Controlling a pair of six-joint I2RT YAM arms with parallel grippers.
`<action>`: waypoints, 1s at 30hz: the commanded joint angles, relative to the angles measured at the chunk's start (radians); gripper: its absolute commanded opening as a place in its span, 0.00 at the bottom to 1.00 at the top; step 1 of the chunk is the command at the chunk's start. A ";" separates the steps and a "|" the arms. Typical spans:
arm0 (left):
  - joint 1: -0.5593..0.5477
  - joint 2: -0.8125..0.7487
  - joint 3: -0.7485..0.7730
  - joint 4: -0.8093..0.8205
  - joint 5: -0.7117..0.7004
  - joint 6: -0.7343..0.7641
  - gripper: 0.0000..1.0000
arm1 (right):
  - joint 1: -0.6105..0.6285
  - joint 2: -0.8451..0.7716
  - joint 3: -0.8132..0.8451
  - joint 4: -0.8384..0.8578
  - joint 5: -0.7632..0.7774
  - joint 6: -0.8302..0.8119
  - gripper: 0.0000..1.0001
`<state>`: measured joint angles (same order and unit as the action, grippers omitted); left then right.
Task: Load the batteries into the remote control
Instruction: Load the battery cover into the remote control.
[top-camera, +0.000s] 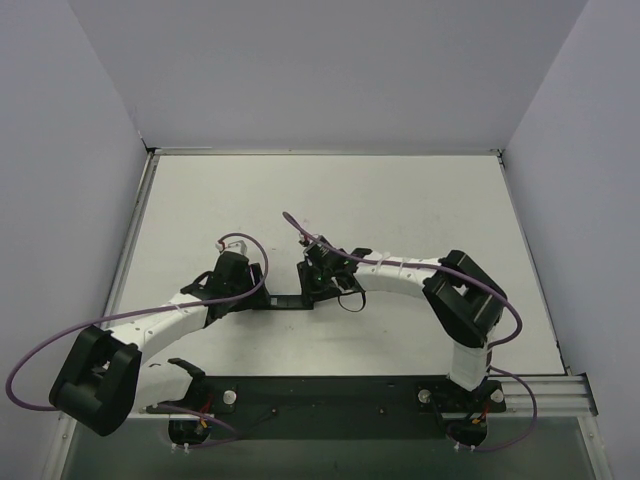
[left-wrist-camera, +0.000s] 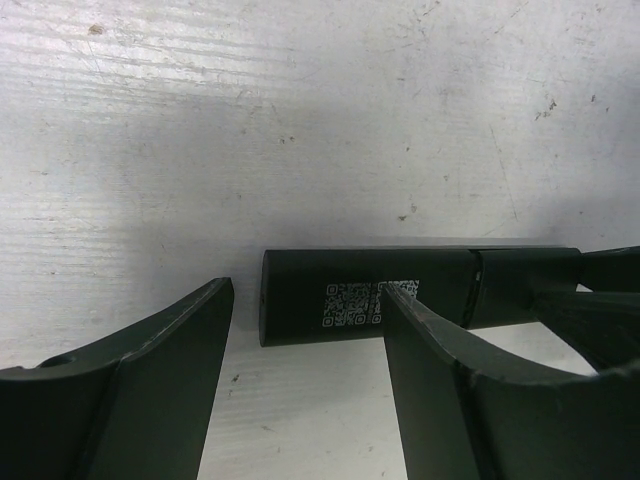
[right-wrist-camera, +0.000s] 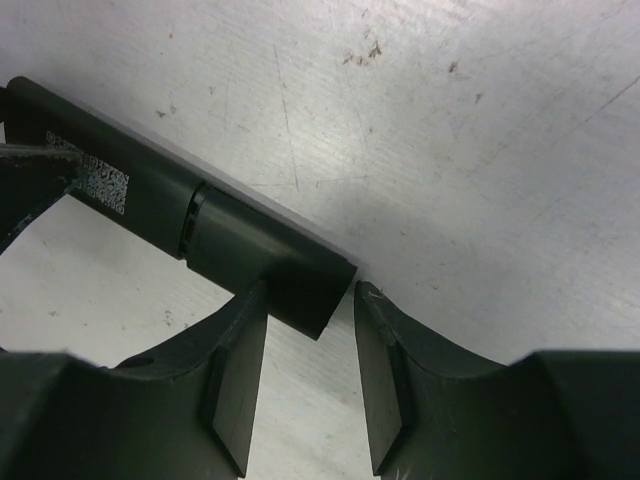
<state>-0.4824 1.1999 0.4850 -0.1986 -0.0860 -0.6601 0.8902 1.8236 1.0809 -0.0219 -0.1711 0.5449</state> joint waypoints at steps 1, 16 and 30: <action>-0.007 0.009 0.015 0.019 -0.006 -0.010 0.71 | 0.009 0.023 0.039 -0.067 0.035 -0.014 0.35; -0.024 0.030 0.010 0.047 0.041 -0.022 0.57 | 0.024 0.069 0.091 -0.113 0.044 -0.034 0.30; -0.076 0.040 -0.013 0.152 0.123 -0.114 0.53 | 0.046 0.097 0.128 -0.096 -0.014 -0.017 0.26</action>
<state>-0.5041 1.2217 0.4824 -0.1680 -0.0940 -0.7040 0.9051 1.8805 1.1812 -0.1318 -0.1467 0.5209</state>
